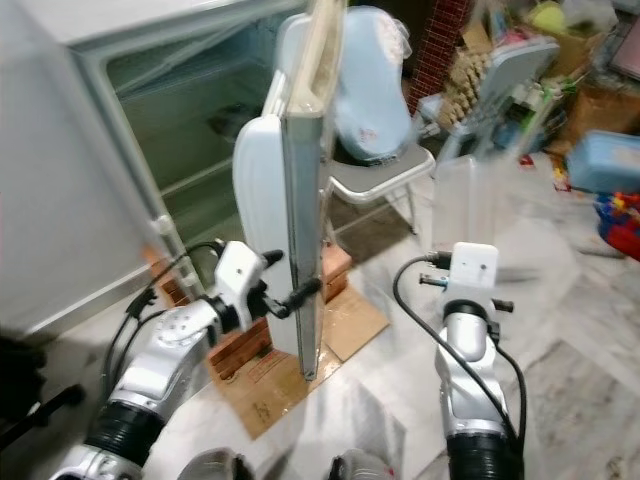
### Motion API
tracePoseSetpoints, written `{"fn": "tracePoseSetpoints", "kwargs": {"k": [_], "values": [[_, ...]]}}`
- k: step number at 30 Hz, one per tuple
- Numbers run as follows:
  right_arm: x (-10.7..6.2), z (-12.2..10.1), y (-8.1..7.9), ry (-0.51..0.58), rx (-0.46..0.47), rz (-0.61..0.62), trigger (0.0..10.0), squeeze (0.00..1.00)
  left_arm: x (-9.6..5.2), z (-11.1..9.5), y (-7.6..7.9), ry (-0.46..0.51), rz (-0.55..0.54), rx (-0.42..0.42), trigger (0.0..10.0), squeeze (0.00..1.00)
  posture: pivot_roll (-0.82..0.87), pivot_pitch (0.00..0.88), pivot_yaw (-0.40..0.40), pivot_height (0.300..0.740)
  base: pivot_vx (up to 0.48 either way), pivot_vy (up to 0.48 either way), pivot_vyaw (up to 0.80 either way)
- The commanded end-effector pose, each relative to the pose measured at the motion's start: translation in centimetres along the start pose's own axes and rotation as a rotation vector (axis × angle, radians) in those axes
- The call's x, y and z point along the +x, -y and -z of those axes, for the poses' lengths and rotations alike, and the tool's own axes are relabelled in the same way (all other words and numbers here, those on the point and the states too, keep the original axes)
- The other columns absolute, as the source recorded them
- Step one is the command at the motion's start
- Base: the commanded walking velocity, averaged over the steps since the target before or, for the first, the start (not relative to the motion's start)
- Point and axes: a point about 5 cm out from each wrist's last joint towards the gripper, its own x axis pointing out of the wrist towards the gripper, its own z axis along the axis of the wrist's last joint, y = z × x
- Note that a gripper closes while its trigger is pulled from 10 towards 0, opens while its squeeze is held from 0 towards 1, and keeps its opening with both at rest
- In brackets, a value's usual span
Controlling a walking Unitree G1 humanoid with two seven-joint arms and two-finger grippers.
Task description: Restocking fridge
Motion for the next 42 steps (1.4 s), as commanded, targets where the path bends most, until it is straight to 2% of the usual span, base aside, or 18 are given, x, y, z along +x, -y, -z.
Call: {"fn": "tracePoseSetpoints", "kwargs": {"k": [1, 6, 7, 15, 17, 20, 24, 26, 30, 35, 42], "values": [[-0.2, 0.7, 1.0, -0.030, -0.010, 0.031, 10.0, 0.00, 0.7, -0.4, 0.9, 0.007, 0.030, 0.020, 10.0, 0.00, -0.03, 0.044, 0.001, 0.740, 0.000, -0.360, -0.63], [-0.4, 0.9, 0.9, -0.041, -0.007, 0.025, 10.0, 0.00, 0.7, -0.3, 0.6, -0.003, 0.005, 0.033, 10.0, 0.00, -0.03, 0.043, 0.003, 0.740, 0.000, -0.293, -0.58], [-0.4, 0.9, 0.8, -0.044, -0.005, 0.023, 10.0, 0.00, 0.8, -0.3, 0.2, -0.003, -0.039, 0.052, 10.0, 0.00, -0.03, 0.043, 0.003, 0.740, 0.000, -0.251, 0.00], [-0.3, 0.9, 0.8, -0.046, -0.002, 0.016, 10.0, 0.00, 1.4, -0.7, 0.0, 0.002, -0.081, 0.075, 10.0, 0.00, -0.03, 0.044, 0.003, 0.740, 0.000, -0.156, 0.00], [-0.3, 0.9, 0.7, -0.047, 0.000, 0.012, 10.0, 0.00, 1.4, -0.7, -0.2, 0.009, -0.126, 0.068, 10.0, 0.00, -0.03, 0.045, 0.003, 0.740, 0.000, 0.000, 0.00], [-0.3, 0.9, 0.6, -0.048, 0.009, 0.002, 10.0, 0.00, 0.9, -0.5, -1.2, 0.001, -0.267, 0.100, 10.0, 0.00, -0.03, 0.047, 0.005, 0.740, 0.000, 0.000, 0.00], [-0.4, 1.0, 0.4, -0.051, 0.021, -0.009, 10.0, 0.00, -0.5, -0.3, -2.7, 0.016, -0.447, 0.093, 10.0, 0.00, -0.03, 0.047, 0.005, 0.740, 0.000, 0.000, 0.00], [-0.5, 1.0, 0.2, -0.049, 0.030, -0.026, 10.0, 0.00, -2.1, 0.1, -3.8, 0.011, -0.571, 0.058, 10.0, 0.00, -0.02, 0.049, 0.006, 0.740, 0.000, 0.000, 0.00], [-0.5, 1.1, 0.0, -0.052, 0.038, -0.039, 10.0, 0.00, -4.5, 0.5, -4.9, 0.013, -0.719, 0.052, 10.0, 0.00, -0.01, 0.048, 0.000, 0.740, 0.000, 0.000, 0.00], [-0.3, 1.2, -0.3, -0.057, 0.041, -0.056, 10.0, 0.00, -6.5, 0.6, -4.8, 0.033, -0.786, 0.049, 10.0, 0.00, 0.01, 0.042, -0.009, 0.740, 0.000, 0.000, 0.00], [0.0, 1.0, -0.7, -0.053, 0.044, -0.074, 10.0, 0.00, -7.7, 0.5, -4.7, 0.025, -0.868, 0.075, 10.0, 0.00, 0.02, 0.037, -0.015, 0.740, 0.000, 0.000, 0.00]]}}
